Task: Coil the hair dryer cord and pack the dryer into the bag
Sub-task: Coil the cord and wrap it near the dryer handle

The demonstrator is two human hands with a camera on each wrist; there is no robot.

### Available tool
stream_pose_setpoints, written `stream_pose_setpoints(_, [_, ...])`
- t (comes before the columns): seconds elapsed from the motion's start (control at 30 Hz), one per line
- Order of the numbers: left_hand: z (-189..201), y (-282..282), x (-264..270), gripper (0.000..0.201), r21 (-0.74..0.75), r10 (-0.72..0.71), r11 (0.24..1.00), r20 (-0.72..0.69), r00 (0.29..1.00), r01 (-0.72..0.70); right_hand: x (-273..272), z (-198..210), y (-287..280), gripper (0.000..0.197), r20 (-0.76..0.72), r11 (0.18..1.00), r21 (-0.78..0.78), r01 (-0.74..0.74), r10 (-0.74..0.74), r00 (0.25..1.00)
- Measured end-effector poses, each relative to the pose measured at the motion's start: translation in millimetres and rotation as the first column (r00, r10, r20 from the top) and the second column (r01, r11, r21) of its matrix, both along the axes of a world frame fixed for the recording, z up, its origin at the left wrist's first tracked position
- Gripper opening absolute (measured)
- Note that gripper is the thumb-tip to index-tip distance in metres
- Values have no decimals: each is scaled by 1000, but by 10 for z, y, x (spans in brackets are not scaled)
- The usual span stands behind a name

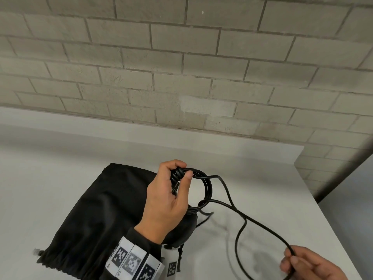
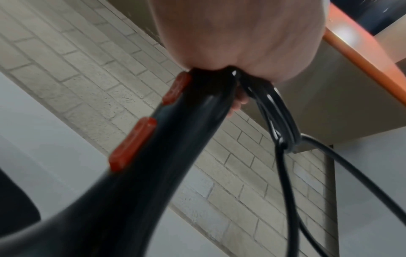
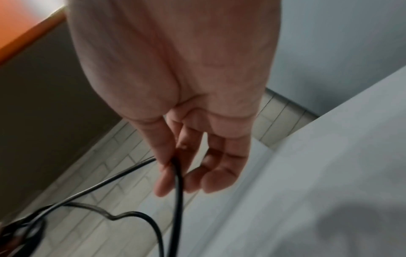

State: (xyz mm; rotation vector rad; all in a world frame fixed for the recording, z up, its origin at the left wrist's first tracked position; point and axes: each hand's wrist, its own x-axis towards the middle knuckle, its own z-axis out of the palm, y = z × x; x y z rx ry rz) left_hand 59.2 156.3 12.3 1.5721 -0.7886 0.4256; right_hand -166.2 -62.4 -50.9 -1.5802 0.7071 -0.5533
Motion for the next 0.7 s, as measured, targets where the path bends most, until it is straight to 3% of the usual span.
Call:
stream_pose_setpoints(0.1, [4, 2, 7, 20, -11, -2, 1000, -25, 1000, 1, -157, -127, -160, 24, -48, 993, -66, 102, -106, 993])
stream_pose_setpoints(0.17, [1, -7, 8, 20, 0, 0, 1000, -30, 1000, 0, -116, -225, -211, 46, -50, 990, -90, 107, -112, 992])
stream_pose_setpoints(0.2, [6, -9, 14, 19, 0, 1, 1000, -34, 999, -1, 6, -180, -204, 66, 37, 987, -136, 83, -78, 996])
stream_pose_setpoints(0.23, [13, -8, 25, 19, -4, 7, 1000, -37, 999, -7, 128, -41, -142, 85, 266, 967, -240, 86, -20, 964])
stream_pose_setpoints(0.27, [18, 0, 42, 21, -12, 17, 1000, -43, 999, -17, 291, -106, -129, 99, 556, 934, -334, 128, 85, 827])
stream_pose_setpoints(0.3, [25, 10, 59, 21, -20, 25, 999, -52, 998, -26, 324, -181, -206, 107, 721, 936, -328, 125, 163, 674])
stream_pose_setpoints(0.33, [30, 23, 75, 21, -24, 30, 999, -61, 998, -31, 339, -138, -221, 115, 742, 927, -345, 145, 175, 647])
stream_pose_setpoints(0.37, [34, 32, 86, 20, -21, 32, 999, -65, 997, -34, 181, -142, -207, 83, 609, 866, -405, 291, 18, 793])
stream_pose_setpoints(0.4, [36, 38, 88, 20, -15, 33, 999, -67, 997, -34, -9, -182, -112, 34, 287, 848, -446, 286, -168, 943])
stream_pose_setpoints(0.43, [39, 39, 85, 20, -11, 33, 999, -69, 997, -34, -162, -229, -128, 53, 17, 821, -524, 225, -254, 967])
stream_pose_setpoints(0.47, [40, 37, 77, 20, -8, 32, 999, -73, 997, -33, -184, -298, -174, 55, -210, 851, -518, 81, -219, 953])
stream_pose_setpoints(0.5, [40, 31, 68, 20, -7, 33, 999, -77, 997, -34, -150, -238, -102, 66, -306, 840, -526, 135, -335, 891])
stream_pose_setpoints(0.53, [40, 25, 60, 20, -7, 33, 999, -81, 996, -34, -38, -191, -14, 71, -264, 764, -613, 201, -437, 860])
stream_pose_setpoints(0.57, [42, 19, 50, 19, -8, 30, 999, -86, 996, -31, 87, -38, 162, 75, -245, 733, -671, 113, -364, 899])
stream_pose_setpoints(0.63, [45, 6, 35, 18, -9, 17, 1000, -87, 996, -18, 389, 301, 587, 69, -77, 718, -693, 73, -174, 982])
stream_pose_setpoints(0.7, [42, -5, 20, 16, 2, 13, 1000, -69, 998, -13, 639, 585, 921, 53, 60, 738, -672, 66, -34, 998])
